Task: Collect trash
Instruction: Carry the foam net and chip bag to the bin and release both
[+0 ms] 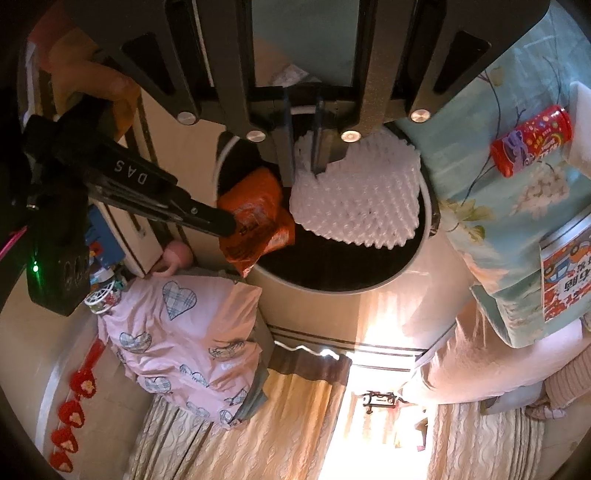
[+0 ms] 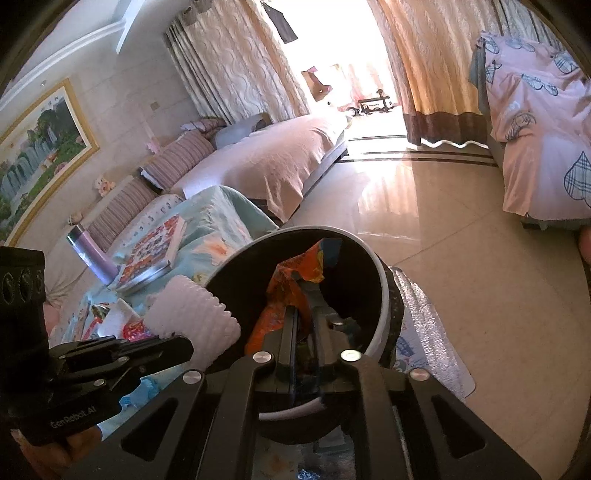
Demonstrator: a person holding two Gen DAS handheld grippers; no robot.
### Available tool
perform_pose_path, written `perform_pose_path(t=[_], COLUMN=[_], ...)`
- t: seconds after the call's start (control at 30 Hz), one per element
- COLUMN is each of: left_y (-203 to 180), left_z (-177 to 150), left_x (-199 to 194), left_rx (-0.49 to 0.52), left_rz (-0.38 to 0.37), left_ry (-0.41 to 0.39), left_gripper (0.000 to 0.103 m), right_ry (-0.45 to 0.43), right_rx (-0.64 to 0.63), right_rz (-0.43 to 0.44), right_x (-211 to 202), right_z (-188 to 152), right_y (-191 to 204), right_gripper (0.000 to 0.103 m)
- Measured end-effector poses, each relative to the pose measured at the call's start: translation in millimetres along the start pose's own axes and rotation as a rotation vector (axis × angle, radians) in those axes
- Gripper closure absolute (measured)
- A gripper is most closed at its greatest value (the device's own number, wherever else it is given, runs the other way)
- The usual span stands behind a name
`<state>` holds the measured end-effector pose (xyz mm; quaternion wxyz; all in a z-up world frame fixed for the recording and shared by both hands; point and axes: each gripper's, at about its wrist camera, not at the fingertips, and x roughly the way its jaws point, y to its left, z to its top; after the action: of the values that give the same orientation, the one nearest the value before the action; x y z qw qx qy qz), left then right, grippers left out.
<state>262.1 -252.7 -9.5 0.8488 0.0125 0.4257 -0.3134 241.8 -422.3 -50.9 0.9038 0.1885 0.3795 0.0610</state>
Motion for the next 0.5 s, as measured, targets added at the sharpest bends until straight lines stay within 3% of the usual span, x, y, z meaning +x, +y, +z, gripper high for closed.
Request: perform_pose_path(t=[0.07, 0.1, 0.2, 0.5], left_y=[2.4, 3.8, 6.8, 25.1], left_z=[-1.9, -3.3, -7.0, -33.3], left_x=[-1.5, -3.5, -6.5, -33.1], left_rx=[-0.009, -0.014, -0.029, -0.097], left_rz=[0.001, 0.005, 0.002, 0.017], left_ry=[-0.002, -0.008, -0.008, -0.031], left_gripper=[0.072, 0.066, 0.061, 0.054], right_ry=[0.008, 0.012, 0.01, -0.019], right_rx=[0.006, 0.012, 0.027, 0.075], right_rz=[0.003, 0.004, 0.016, 0.058], right_x=[3.4, 4.0, 2.8, -15.7], right_z=[0.1, -0.2, -2.1, -14.4], right_y=[-2.0, -2.7, -6.1, 2.2], right_gripper=[0.088, 0.08, 0.061, 0.025])
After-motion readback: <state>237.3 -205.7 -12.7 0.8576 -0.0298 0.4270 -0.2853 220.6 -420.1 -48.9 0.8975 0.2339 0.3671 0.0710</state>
